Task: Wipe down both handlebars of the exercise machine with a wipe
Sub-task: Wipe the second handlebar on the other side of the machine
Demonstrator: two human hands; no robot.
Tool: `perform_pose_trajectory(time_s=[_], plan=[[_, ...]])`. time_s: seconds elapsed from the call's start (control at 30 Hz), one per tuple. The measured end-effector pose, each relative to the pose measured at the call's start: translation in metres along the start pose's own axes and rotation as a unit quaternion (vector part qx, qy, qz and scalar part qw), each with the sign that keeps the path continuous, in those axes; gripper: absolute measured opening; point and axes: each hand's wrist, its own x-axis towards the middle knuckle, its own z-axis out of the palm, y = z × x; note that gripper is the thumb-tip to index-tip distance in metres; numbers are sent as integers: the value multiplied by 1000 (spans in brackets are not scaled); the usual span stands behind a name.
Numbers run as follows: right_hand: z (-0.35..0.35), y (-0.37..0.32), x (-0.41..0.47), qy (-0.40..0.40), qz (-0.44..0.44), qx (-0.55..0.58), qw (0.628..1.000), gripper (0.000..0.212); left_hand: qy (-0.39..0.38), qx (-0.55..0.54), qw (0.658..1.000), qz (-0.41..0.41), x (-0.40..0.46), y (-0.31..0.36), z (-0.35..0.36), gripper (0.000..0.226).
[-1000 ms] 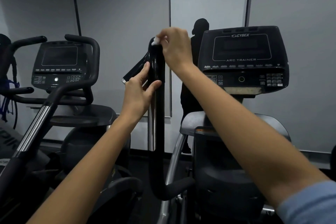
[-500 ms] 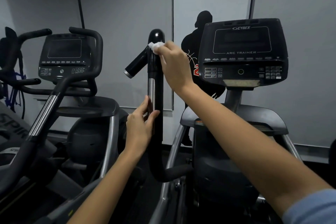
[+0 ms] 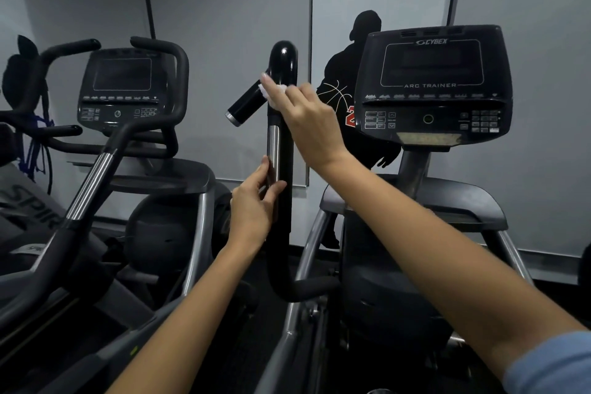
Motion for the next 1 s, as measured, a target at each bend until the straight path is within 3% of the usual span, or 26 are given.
perform_pose_trajectory(time_s=[0.2, 0.37, 0.47, 0.57, 0.73, 1.0], plan=[[-2, -9, -3, -26, 5, 0, 1000, 35, 4, 1, 1000, 16, 2, -3, 0, 53], [-9, -21, -34, -78, -34, -22, 996, 42, 4, 20, 999, 35, 4, -7, 1, 45], [-9, -11, -16, -42, -14, 19, 999, 18, 4, 7, 1000, 29, 5, -10, 2, 44], [-8, -13, -15, -43, 21, 46, 998, 23, 4, 2, 1000, 23, 5, -11, 3, 49], [-18, -23, -55, -110, 13, 94, 989, 33, 2, 15, 999, 31, 4, -7, 1, 50], [-10, -20, -36, -101, 91, 113, 984, 28, -5, -2, 1000, 22, 1, -2, 0, 51]])
